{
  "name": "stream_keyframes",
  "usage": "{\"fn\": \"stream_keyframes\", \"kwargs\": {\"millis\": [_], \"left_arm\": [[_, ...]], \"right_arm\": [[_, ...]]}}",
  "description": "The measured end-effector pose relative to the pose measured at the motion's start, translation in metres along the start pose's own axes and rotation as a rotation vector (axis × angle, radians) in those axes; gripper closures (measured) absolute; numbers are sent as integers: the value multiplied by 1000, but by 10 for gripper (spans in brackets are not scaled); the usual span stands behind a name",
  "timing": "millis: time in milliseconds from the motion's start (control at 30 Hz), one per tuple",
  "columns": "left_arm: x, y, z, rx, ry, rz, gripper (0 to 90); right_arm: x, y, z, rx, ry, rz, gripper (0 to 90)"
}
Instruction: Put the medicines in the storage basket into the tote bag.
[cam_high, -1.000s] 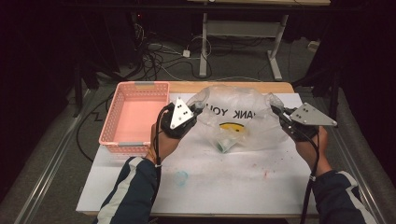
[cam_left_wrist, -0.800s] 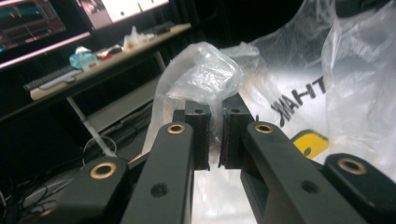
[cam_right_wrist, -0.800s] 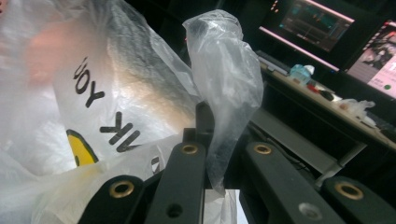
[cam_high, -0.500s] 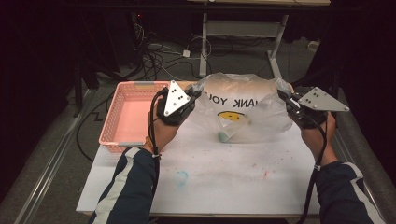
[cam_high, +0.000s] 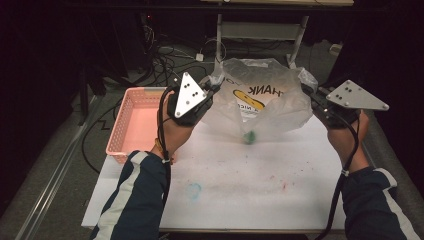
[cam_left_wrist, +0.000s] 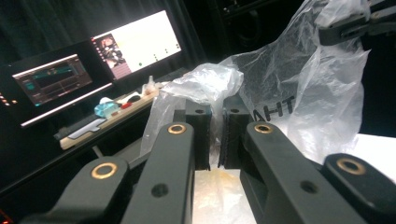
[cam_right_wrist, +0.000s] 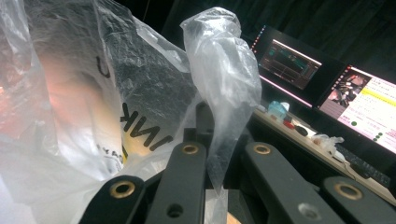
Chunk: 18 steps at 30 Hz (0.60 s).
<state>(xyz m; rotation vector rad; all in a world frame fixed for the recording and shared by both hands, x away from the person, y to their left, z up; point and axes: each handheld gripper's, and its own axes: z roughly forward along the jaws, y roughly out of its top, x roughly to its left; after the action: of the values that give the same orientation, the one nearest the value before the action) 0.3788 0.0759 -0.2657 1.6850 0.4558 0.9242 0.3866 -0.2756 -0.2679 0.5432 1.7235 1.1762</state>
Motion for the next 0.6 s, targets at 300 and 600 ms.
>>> {"fn": "stream_keyframes", "kwargs": {"millis": [300, 600], "left_arm": [[6, -12, 35, 66, 22, -11, 828], [32, -7, 54, 82, 83, -42, 828]], "right_arm": [[-10, -9, 36, 74, -23, 31, 900], [-36, -15, 67, 158, -82, 52, 900]]}}
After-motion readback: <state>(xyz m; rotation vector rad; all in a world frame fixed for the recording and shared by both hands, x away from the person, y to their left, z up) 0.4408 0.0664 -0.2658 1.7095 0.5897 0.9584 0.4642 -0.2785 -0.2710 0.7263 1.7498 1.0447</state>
